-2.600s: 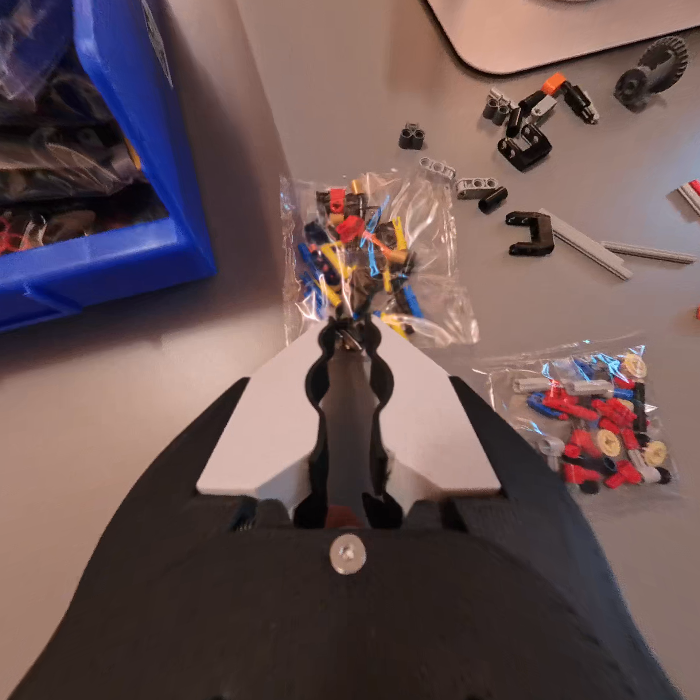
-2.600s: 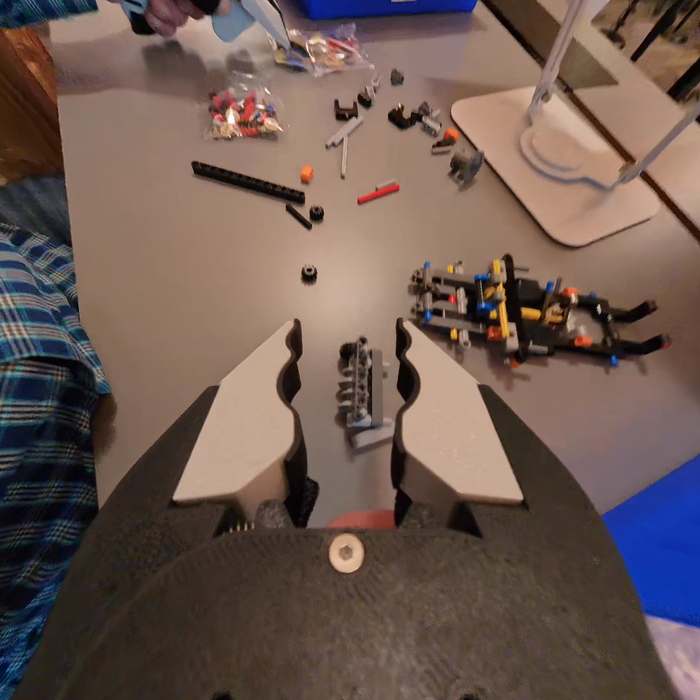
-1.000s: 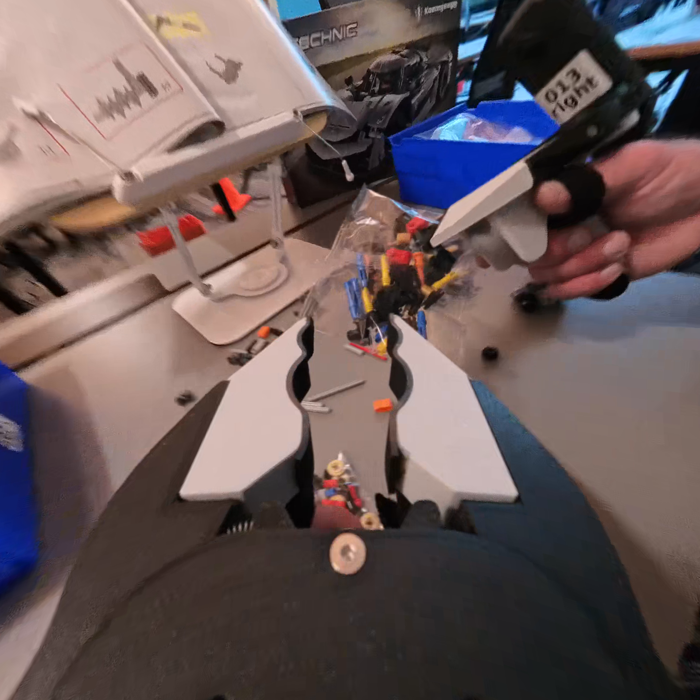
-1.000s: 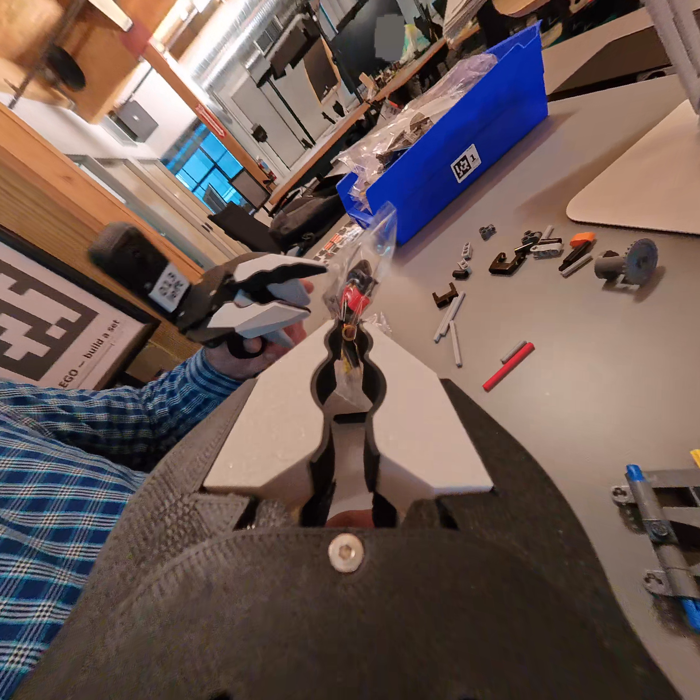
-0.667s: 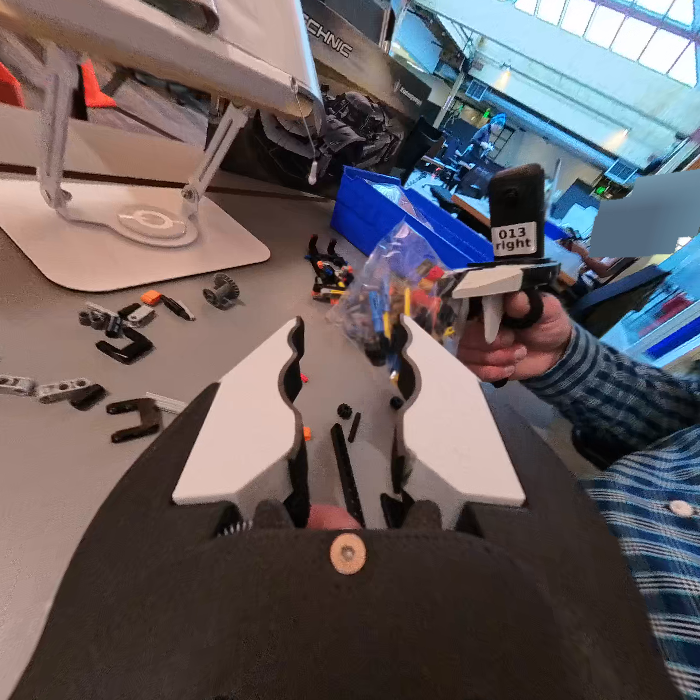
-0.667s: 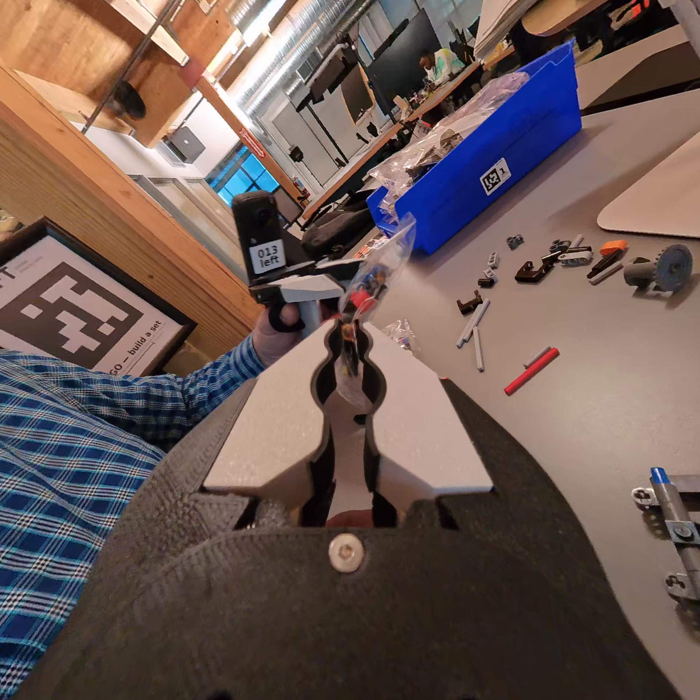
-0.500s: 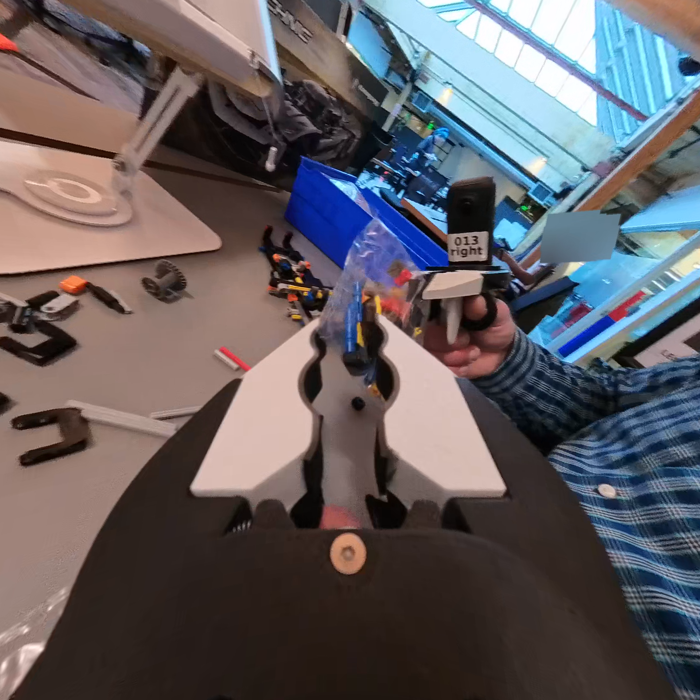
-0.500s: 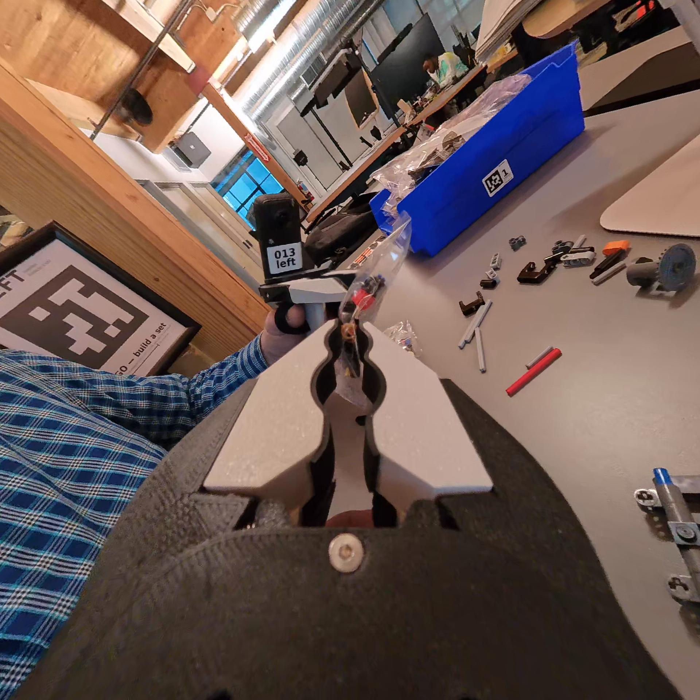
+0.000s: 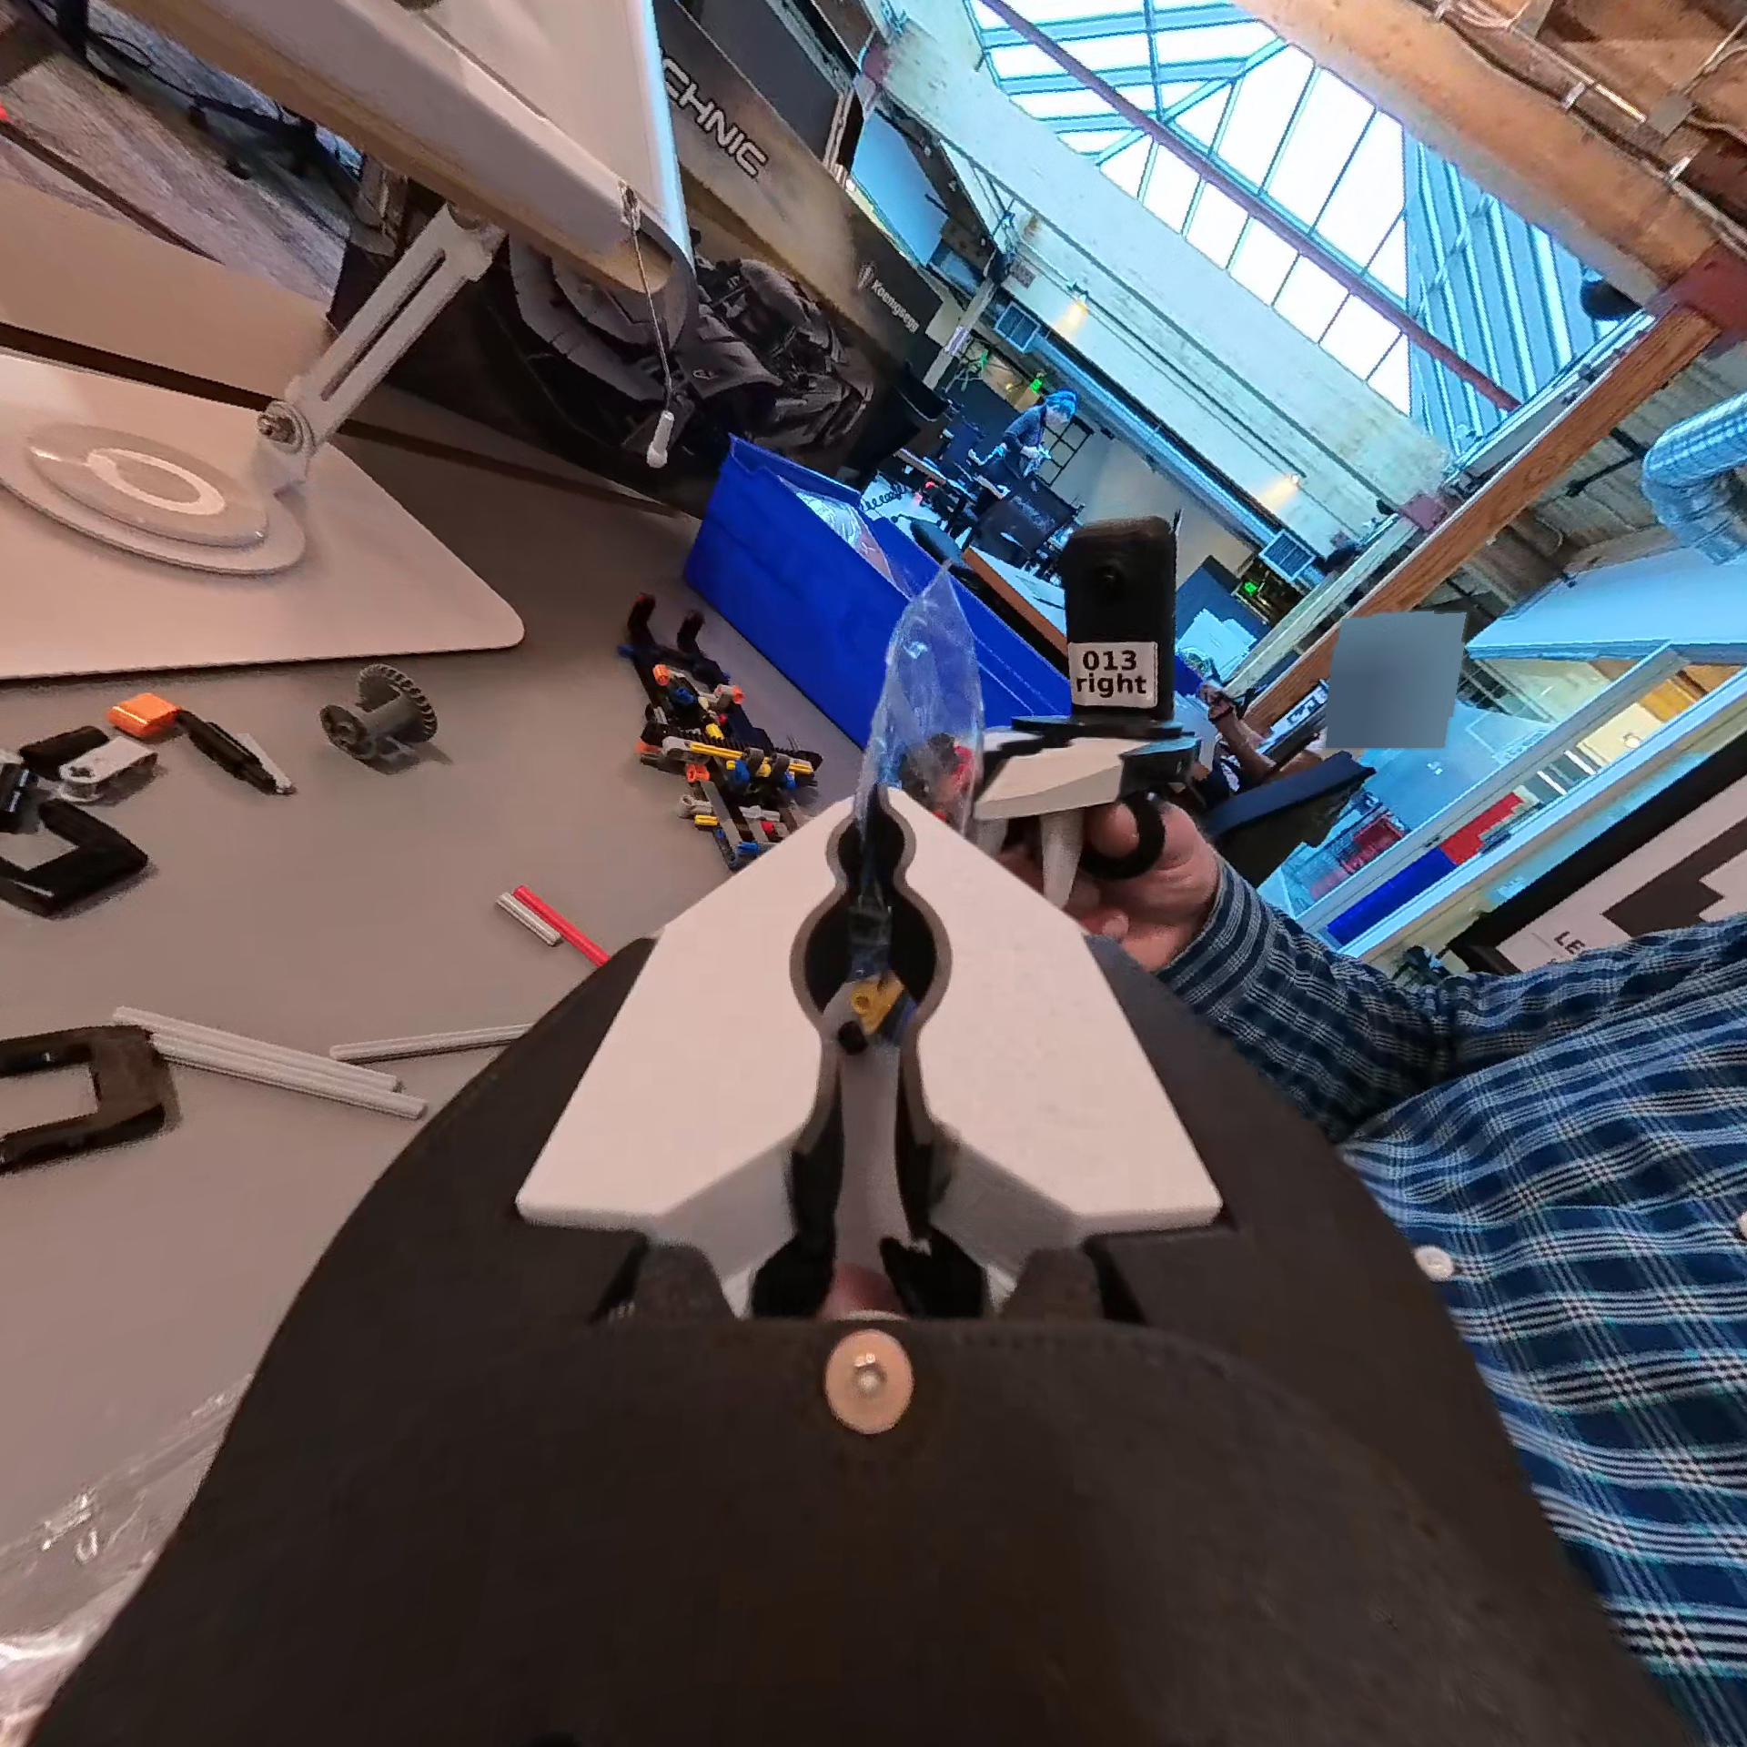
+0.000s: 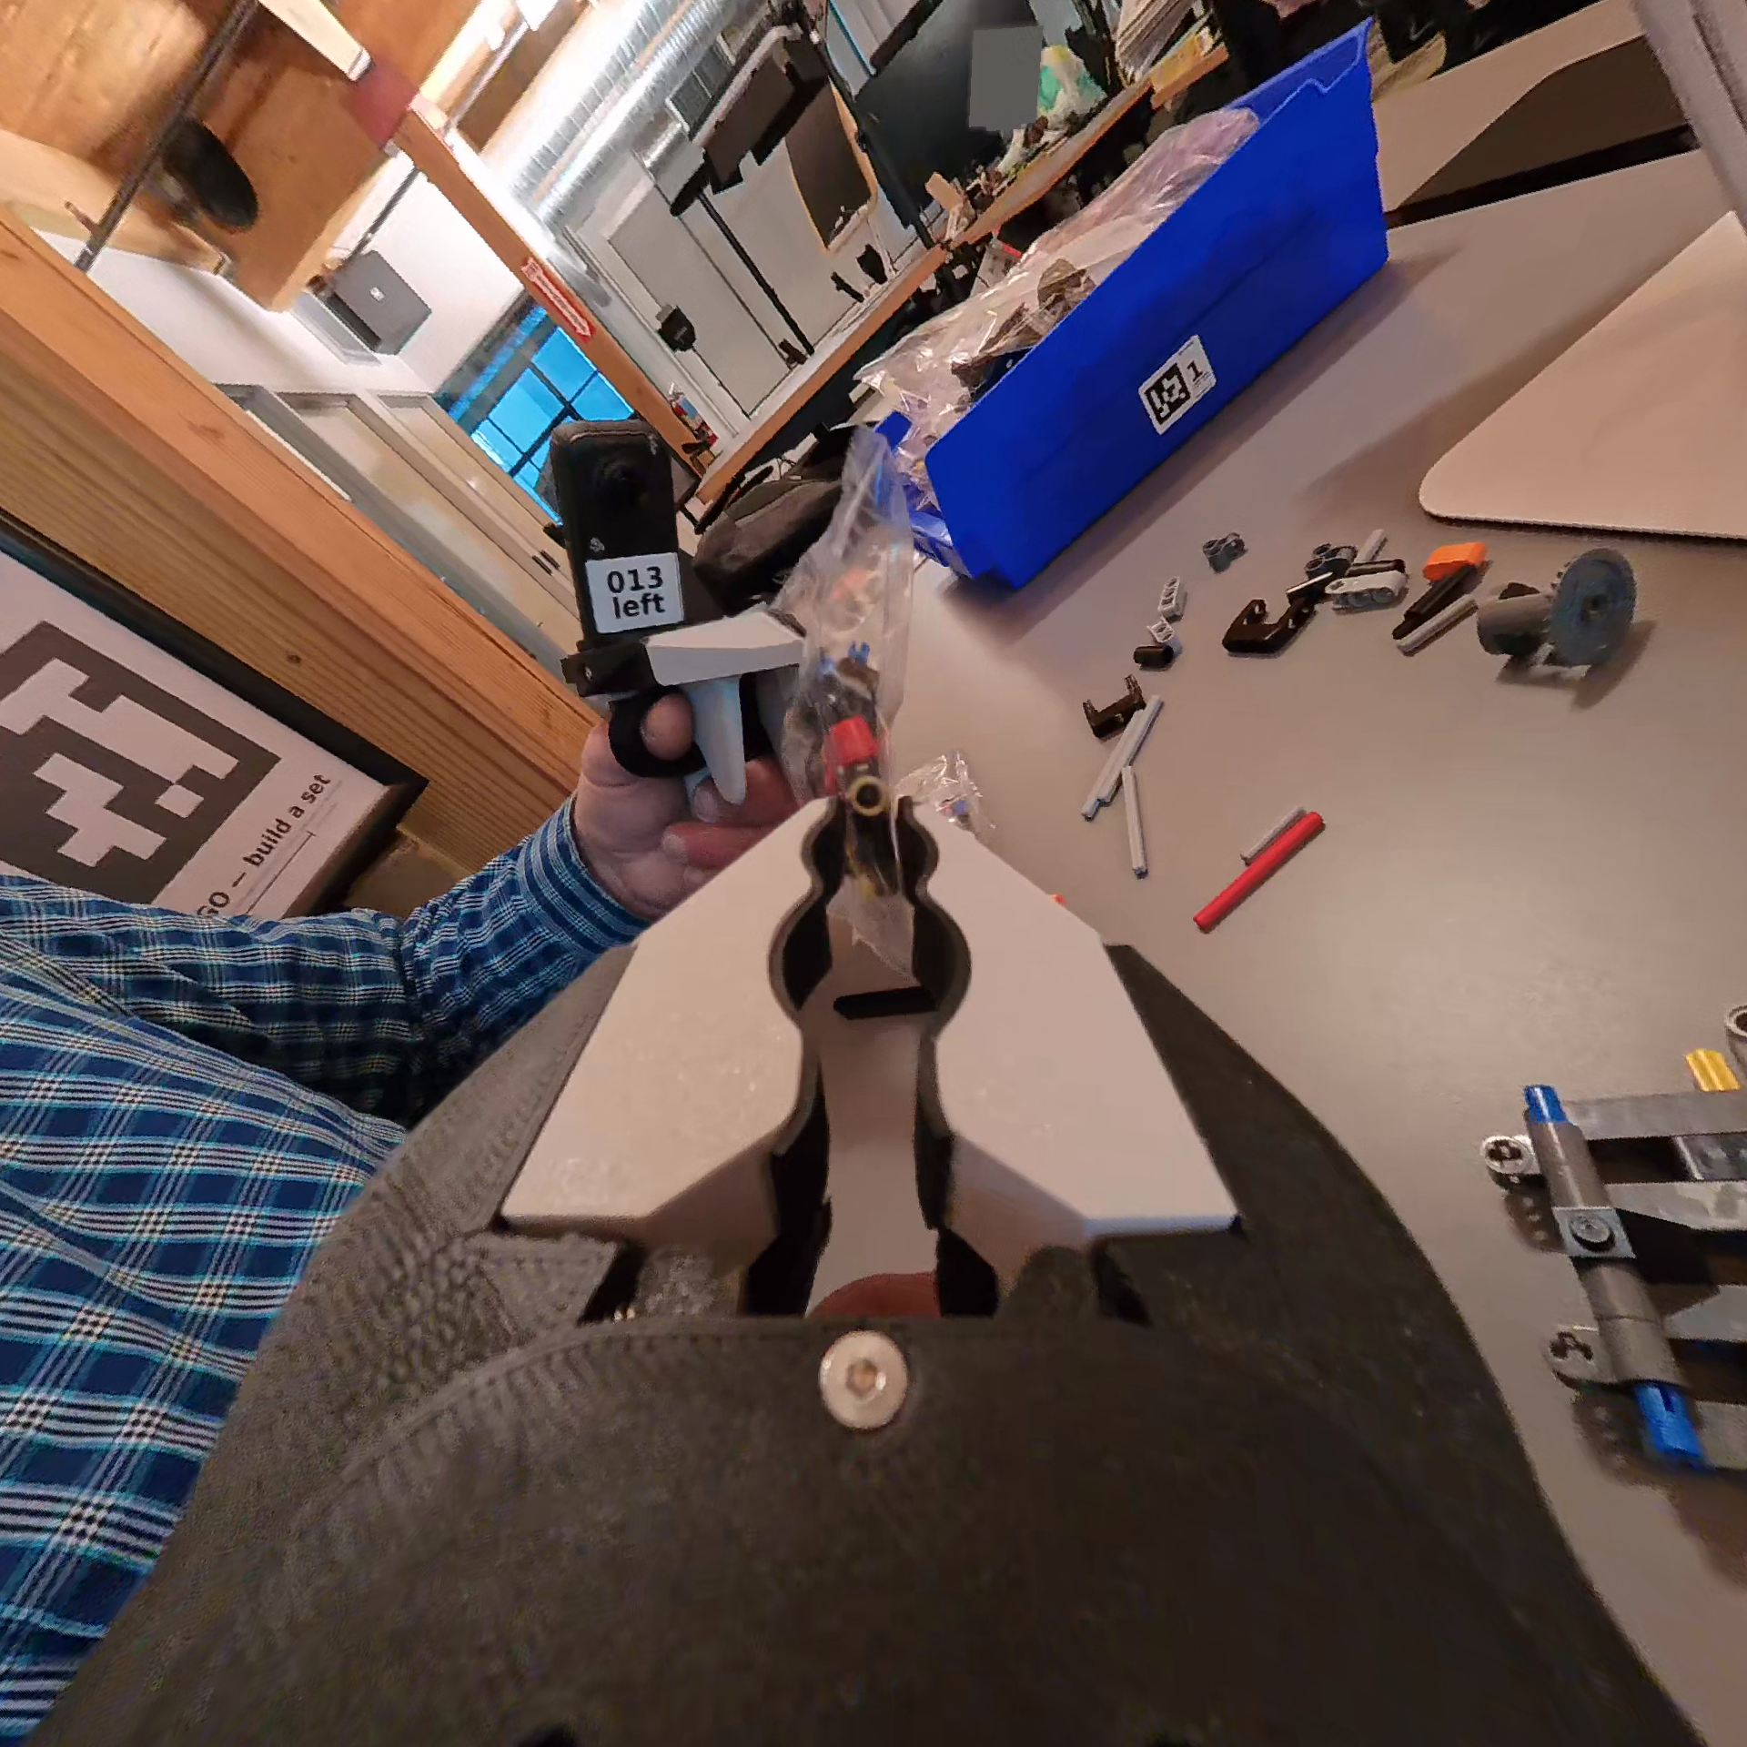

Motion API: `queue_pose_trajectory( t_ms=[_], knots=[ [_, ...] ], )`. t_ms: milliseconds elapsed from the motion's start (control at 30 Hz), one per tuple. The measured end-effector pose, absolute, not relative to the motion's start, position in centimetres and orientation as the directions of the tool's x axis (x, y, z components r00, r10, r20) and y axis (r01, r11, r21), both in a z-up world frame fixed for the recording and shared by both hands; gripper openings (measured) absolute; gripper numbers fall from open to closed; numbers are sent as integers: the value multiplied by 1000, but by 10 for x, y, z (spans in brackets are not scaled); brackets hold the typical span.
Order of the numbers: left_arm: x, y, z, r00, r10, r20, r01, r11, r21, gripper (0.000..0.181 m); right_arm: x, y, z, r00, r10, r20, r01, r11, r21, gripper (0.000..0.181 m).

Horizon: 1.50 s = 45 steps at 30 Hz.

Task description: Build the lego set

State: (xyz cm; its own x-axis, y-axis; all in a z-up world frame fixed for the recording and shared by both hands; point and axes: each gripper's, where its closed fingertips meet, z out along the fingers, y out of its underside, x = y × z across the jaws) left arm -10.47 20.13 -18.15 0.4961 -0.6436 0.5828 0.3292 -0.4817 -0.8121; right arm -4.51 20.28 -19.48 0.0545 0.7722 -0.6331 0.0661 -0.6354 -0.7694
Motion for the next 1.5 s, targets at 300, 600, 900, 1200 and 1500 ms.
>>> queue_pose_trajectory(
  t_ms=[300, 600, 900, 1200, 1500],
  knots=[
    [-112, 205, -179, 461, -611, 643, 392, -509, -766, 0, -44, 207, -200, 64, 753, -655, 59, -658, -751, 6],
    [-115, 207, -183, 457, -594, 662, 409, -521, -749, 0, -45, 201, -194, 41, 776, -629, 56, -630, -774, 0],
    [-115, 207, -185, 447, -594, 669, 415, -524, -743, 0, -45, 200, -188, 57, 807, -588, 56, -591, -805, 0],
    [-91, 187, -187, 550, -709, 440, 142, -440, -887, 0, -36, 207, -162, 220, 975, 19, 285, -46, -958, 30],
    [-54, 158, -207, 521, -821, 232, -149, -355, -923, 0, -68, 171, -195, 31, 990, 138, 480, 106, -871, 10]
  ],
)
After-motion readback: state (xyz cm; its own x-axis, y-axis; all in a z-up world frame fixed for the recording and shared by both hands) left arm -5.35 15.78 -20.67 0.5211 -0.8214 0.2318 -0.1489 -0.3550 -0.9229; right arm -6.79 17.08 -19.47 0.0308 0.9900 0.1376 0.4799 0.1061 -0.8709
